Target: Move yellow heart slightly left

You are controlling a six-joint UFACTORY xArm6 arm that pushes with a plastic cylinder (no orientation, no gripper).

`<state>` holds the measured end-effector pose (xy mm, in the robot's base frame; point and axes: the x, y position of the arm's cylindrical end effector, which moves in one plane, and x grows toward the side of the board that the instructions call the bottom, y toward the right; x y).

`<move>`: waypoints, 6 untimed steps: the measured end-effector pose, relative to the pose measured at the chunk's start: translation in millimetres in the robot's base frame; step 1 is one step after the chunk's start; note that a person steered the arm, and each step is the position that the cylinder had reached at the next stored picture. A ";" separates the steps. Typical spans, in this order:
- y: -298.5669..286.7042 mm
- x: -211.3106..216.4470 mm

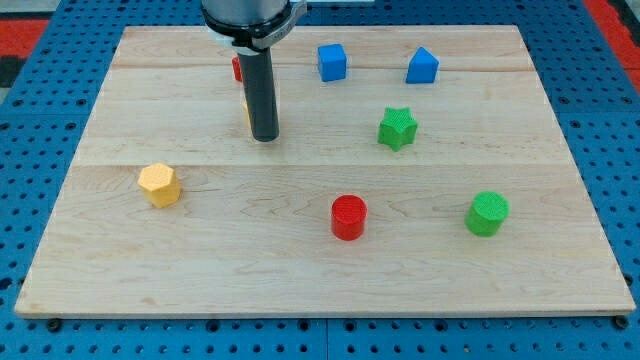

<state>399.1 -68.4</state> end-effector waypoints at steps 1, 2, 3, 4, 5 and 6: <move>5.7 -2.5; 35.7 -2.7; 37.1 -22.4; 21.2 -27.4; 1.9 -27.9; -3.2 -31.7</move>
